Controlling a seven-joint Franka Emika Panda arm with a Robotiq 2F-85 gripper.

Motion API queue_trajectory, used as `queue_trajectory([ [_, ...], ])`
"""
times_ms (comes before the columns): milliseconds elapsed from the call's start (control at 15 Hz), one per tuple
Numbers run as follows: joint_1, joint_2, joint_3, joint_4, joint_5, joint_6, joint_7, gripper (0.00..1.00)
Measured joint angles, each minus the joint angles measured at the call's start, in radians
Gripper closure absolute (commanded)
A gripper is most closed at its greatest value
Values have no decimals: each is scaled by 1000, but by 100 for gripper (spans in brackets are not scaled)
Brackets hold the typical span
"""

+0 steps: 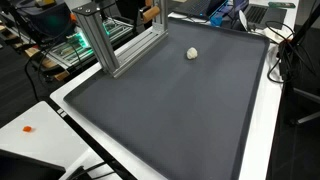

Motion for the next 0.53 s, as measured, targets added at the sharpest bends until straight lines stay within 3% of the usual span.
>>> queue_trajectory([
  [533, -9, -2, -3, 20, -18, -17, -6, 0],
])
